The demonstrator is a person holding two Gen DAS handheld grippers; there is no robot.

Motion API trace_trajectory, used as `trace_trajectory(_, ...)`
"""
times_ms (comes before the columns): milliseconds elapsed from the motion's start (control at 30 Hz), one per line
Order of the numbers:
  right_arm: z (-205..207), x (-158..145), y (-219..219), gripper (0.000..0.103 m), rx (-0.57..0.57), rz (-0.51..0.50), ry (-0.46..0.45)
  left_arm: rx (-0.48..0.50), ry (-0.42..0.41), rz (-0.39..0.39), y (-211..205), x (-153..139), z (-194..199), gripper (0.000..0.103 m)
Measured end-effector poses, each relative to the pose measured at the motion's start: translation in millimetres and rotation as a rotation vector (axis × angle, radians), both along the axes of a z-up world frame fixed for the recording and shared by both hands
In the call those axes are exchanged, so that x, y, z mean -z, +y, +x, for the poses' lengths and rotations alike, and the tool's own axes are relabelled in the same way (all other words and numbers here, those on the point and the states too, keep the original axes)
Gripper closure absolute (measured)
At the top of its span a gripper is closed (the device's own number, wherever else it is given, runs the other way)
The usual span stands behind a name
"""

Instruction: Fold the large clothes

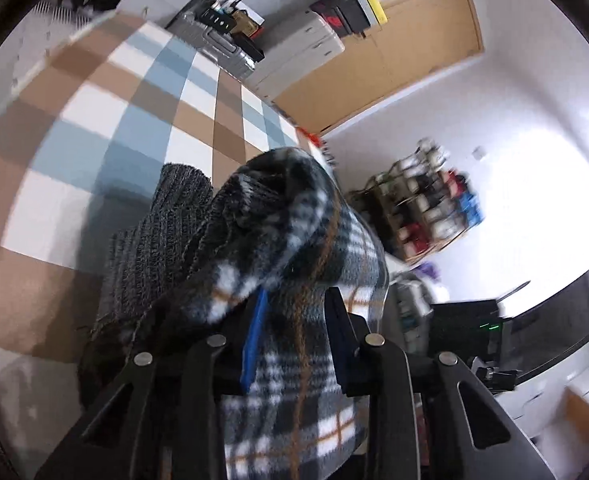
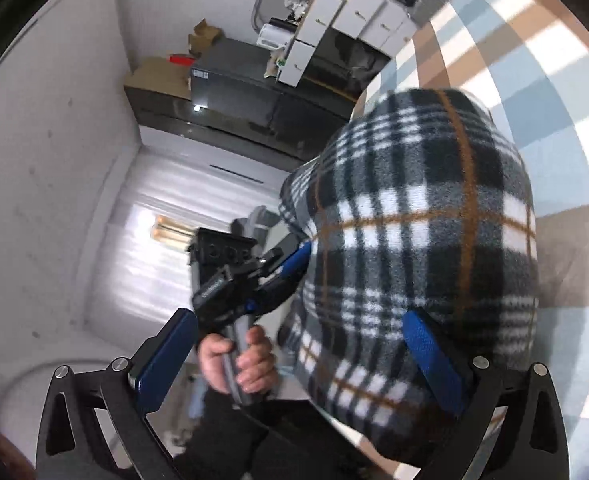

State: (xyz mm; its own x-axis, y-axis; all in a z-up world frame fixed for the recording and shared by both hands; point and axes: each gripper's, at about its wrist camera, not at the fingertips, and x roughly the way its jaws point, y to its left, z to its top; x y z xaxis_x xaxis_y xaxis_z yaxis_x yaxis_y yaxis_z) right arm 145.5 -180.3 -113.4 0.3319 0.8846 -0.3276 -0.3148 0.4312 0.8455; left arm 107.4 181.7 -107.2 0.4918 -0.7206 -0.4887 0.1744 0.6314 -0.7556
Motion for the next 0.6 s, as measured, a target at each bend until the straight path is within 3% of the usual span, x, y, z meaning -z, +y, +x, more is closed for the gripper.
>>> trace_trajectory(67,-13.7,-14.5,10.1,0.000,0.048,-0.121,-0.077,-0.037,-0.102,0.133,-13.0,-23.2,-17.8,0.070)
trace_trajectory(100,-20.2,-21.3,14.1,0.000,0.070,-0.173,-0.115,-0.045,-0.137,0.160,-17.0,-27.1,-23.6,0.049)
trace_trajectory(167,-32.3,-32.9,20.3,0.000,0.107,-0.230,-0.189,-0.092,-0.247,0.236,-27.5,-51.2,-47.3,0.023)
trace_trajectory(300,-62.7,-59.9,27.3,0.000,0.210,-0.303,-0.374,-0.173,-0.387,0.351,-39.7,-81.2,-80.7,0.021)
trace_trajectory(333,-69.1,-65.1,28.4,0.000,0.245,-0.328,-0.418,-0.200,-0.421,0.392,-43.6,-87.8,-90.3,0.016)
trace_trajectory(400,-83.9,-75.3,27.7,0.000,0.332,-0.396,-0.507,-0.275,-0.456,0.508,-51.0,-93.4,-103.3,0.010)
trace_trajectory(467,-102.8,-84.1,28.8,0.000,0.415,-0.462,-0.609,-0.319,-0.500,0.559,-54.3,-93.5,-112.2,0.010)
trace_trajectory(600,-130.6,-86.1,33.6,0.000,0.467,-0.527,-0.730,-0.345,-0.534,0.647,-64.3,-95.8,-124.9,0.010)
